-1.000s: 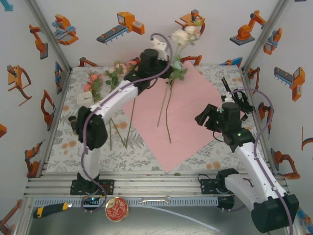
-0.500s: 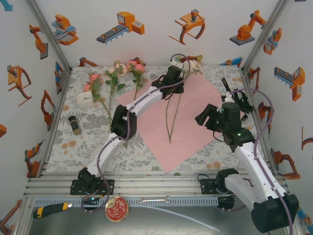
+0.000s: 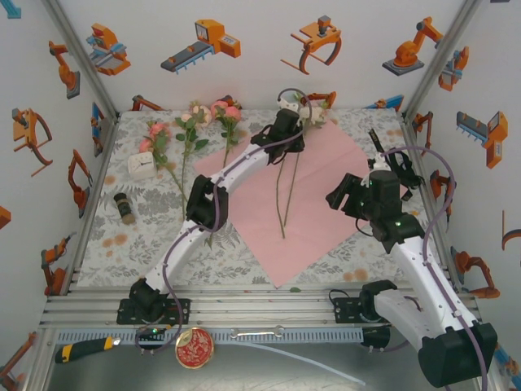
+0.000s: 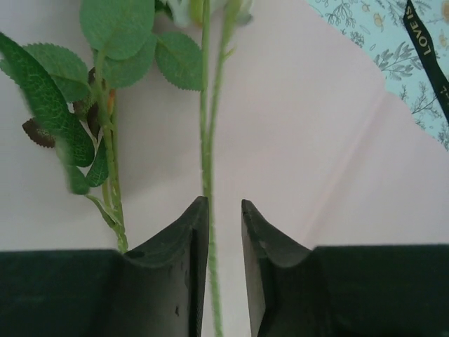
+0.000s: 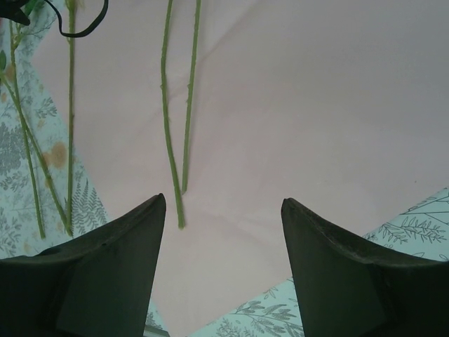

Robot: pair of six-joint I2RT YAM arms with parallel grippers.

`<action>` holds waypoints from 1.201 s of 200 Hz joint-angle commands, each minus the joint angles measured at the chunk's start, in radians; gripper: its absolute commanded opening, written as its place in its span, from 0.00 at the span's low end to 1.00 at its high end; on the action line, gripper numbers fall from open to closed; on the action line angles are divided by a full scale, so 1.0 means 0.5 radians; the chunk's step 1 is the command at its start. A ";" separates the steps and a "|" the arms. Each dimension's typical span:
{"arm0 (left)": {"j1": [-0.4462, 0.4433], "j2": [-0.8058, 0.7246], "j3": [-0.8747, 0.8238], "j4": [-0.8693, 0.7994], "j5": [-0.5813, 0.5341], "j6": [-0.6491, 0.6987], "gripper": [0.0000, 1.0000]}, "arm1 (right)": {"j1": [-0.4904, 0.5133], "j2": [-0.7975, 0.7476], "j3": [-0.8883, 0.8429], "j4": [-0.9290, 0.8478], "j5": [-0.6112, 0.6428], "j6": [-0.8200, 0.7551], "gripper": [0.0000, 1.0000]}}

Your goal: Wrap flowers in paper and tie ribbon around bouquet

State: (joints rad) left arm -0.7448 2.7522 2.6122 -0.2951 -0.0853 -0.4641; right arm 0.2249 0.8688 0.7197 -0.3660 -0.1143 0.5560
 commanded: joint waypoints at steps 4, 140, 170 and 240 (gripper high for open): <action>0.027 -0.370 -0.112 -0.022 -0.098 0.140 0.33 | 0.010 -0.041 0.039 -0.085 0.037 -0.022 0.63; 0.603 -1.398 -1.918 -0.107 -0.228 0.698 0.34 | 0.038 -0.076 -0.117 0.471 -0.486 0.234 0.97; 0.649 -1.074 -1.604 -0.130 -0.181 0.709 0.34 | 0.053 -0.038 -0.110 0.480 -0.479 0.262 0.97; 0.674 -0.662 -1.181 -0.330 0.010 0.668 0.31 | 0.053 0.016 -0.079 0.366 -0.354 0.187 0.97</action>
State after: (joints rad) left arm -0.4164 2.3852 1.9984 -0.3813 -0.1436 -0.1246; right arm 0.2440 0.8684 0.6674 -0.1749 -0.3187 0.6651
